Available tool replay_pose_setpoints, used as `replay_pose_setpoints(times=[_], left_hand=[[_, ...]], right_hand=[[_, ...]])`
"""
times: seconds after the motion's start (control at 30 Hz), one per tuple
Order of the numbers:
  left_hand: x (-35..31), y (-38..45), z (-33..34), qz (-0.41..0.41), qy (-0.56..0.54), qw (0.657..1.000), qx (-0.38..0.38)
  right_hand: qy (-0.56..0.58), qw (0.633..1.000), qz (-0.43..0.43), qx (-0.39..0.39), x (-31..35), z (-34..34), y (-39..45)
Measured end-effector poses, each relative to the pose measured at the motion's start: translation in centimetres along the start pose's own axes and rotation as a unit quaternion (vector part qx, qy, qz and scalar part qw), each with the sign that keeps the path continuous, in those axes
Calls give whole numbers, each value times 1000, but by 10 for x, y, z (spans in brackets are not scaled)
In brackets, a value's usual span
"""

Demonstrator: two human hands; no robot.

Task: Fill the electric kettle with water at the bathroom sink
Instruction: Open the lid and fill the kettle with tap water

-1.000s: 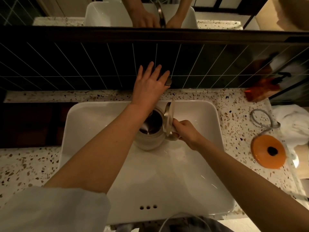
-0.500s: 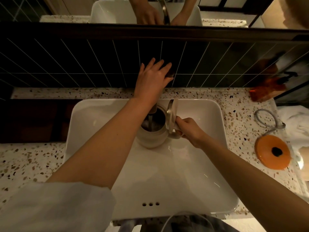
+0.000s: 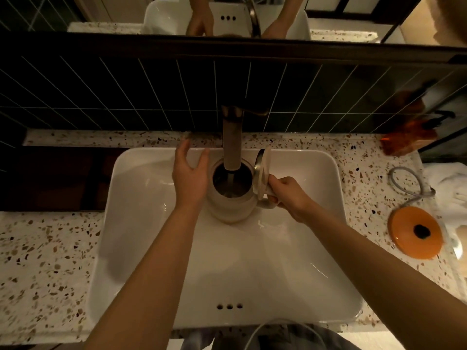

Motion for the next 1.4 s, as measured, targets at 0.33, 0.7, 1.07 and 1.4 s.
replay_pose_setpoints(times=[0.33,0.7,1.07,1.4], left_hand=[[47,-28,3,-197,-107,973,52],[45,-34,9,-195,-123,972,-46],[38,-30,9,-199,-101,973,-65],[39,-32,12,-214,-92,972,-34]], right_hand=[[-5,1000,-15,-17,-3,4,-3],[42,997,-67,-27,-2,1,-15],[111,978,-124,-130,-18,18,-37],[107,970,-111,-190,-20,23,-27]])
Point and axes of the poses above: each hand's wrist, its own y-axis towards the middle knuckle, its own z-axis out of the palm, x = y × z, the point moved 3 cm from there along y, towards the middle knuckle, and after that the axes turned 13 degrees about -x, right-handed, at the moved point
